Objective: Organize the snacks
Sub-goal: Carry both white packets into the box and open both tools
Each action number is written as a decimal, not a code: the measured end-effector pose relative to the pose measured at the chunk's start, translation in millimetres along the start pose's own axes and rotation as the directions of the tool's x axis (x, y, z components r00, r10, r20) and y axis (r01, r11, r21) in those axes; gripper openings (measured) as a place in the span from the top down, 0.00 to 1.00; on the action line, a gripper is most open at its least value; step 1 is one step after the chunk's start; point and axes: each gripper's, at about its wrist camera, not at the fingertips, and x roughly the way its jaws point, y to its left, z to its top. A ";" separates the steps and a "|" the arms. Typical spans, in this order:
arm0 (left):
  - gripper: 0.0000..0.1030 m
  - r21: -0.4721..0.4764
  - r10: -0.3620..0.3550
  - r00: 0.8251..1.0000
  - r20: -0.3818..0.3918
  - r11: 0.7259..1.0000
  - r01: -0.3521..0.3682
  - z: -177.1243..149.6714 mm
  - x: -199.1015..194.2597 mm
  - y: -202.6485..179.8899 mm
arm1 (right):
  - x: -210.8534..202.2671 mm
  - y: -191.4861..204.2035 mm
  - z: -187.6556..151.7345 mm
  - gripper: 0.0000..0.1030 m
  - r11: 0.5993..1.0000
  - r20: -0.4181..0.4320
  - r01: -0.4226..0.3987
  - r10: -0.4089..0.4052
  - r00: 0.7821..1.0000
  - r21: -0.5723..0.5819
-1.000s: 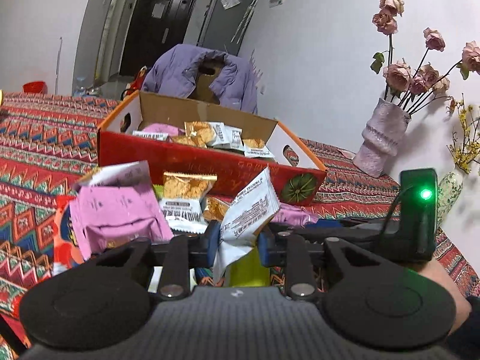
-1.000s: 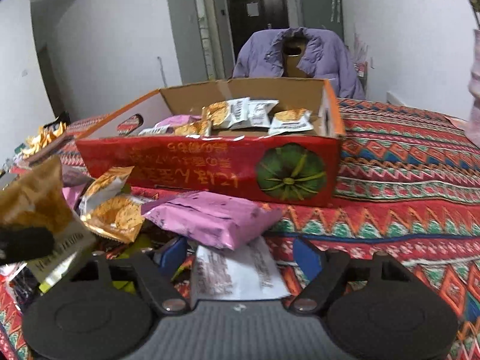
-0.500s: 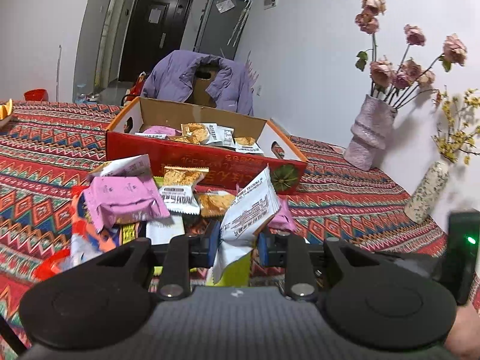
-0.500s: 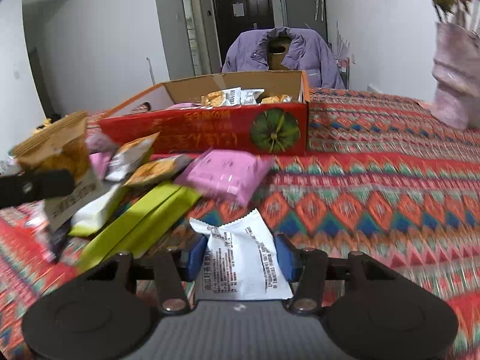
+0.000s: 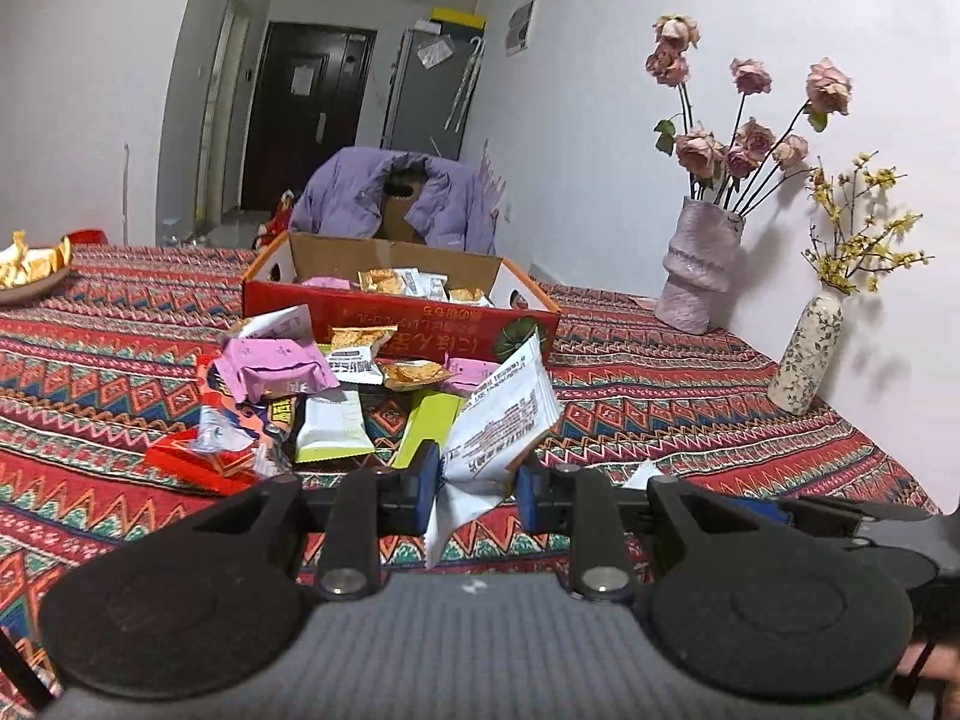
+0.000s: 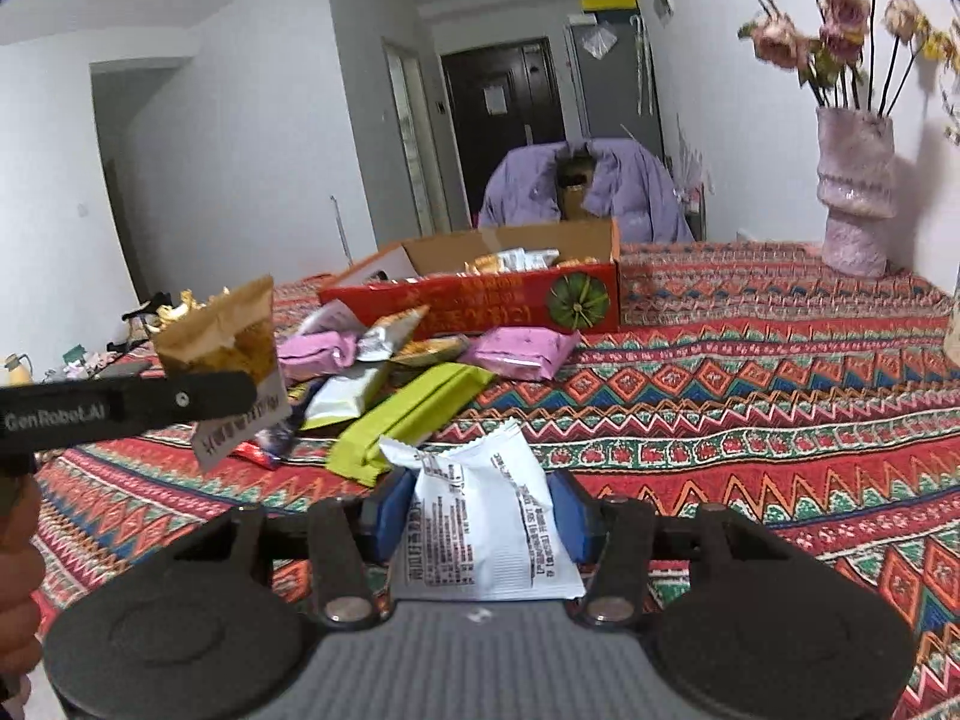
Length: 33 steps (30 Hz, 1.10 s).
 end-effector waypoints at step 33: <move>0.75 0.063 0.006 0.998 0.068 0.998 -0.010 100.7 66.3 10.8 | 48.0 -26.4 129.8 0.52 0.998 0.124 0.005 0.003 0.992 -0.066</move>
